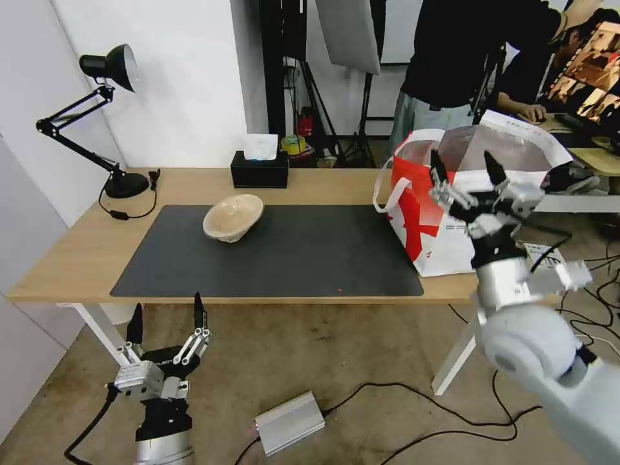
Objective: Pick up the trash from the table and place it into the takeout bag.
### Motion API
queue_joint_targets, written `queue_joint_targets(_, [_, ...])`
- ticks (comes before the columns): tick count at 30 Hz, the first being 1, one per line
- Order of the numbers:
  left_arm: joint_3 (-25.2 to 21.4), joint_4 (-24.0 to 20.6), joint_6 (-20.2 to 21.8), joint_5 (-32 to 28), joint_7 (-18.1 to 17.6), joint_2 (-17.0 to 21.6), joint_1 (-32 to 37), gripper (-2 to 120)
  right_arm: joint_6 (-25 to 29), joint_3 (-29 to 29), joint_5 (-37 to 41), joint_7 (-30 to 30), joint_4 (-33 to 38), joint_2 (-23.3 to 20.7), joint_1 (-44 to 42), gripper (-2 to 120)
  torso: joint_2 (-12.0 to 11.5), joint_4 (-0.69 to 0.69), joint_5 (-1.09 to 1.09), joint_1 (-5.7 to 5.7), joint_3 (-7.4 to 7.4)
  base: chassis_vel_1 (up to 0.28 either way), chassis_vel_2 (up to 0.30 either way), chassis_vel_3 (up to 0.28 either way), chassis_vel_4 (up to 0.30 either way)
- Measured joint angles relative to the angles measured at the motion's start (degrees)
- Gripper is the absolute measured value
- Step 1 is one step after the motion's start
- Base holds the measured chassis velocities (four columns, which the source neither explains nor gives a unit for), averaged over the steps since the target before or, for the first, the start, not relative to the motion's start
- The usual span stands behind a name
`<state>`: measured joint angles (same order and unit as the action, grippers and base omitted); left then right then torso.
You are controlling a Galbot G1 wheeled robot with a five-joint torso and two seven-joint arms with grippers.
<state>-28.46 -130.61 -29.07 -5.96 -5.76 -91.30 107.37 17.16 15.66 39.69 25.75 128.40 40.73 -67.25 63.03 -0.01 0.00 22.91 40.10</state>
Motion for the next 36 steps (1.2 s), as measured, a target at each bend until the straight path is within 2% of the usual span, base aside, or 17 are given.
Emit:
queue_joint_targets(6, [-0.1,0.0,0.0,0.0,0.0,0.0,0.0,100,0.1,0.1,-3.5,1.7,0.7,1.0,-4.8,100,0.0,0.01,0.0,0.0,0.0,0.0,0.0,0.0,0.0])
queue_joint_targets(9, [-0.2,0.2,0.1,0.0,0.3,0.0,0.3,100,0.5,0.0,-7.2,2.5,1.2,2.3,-10.3,100,0.0,0.0,0.01,0.0,0.0,0.0,0.0,0.0,0.0])
queue_joint_targets(16, [-0.1,0.4,0.1,0.0,0.6,0.0,0.4,100,0.8,-0.4,-12.3,2.1,1.0,2.9,-18.5,100,0.0,0.01,0.0,0.0,0.0,0.0,0.0,0.0,0.0])
queue_joint_targets(18, [-0.1,0.4,0.1,0.0,0.6,0.0,0.4,100,0.8,-0.4,-12.3,2.1,1.0,2.9,-18.5,100,0.0,0.01,0.0,0.0,0.0,0.0,0.0,0.0,0.0])
queue_joint_targets(21, [-0.1,0.7,0.2,0.0,0.7,0.0,0.4,100,-0.5,-2.0,-15.3,2.2,0.5,3.9,-23.7,100,0.0,0.0,0.0,0.0,0.0,0.0,0.0,0.0,0.0])
queue_joint_targets(36, [-0.3,1.5,0.2,-0.1,0.8,0.0,-0.1,100,-2.3,-4.3,-17.1,2.4,-1.6,5.0,-26.9,100,0.0,0.01,0.0,0.01,0.01,0.0,0.0,0.0,0.0])
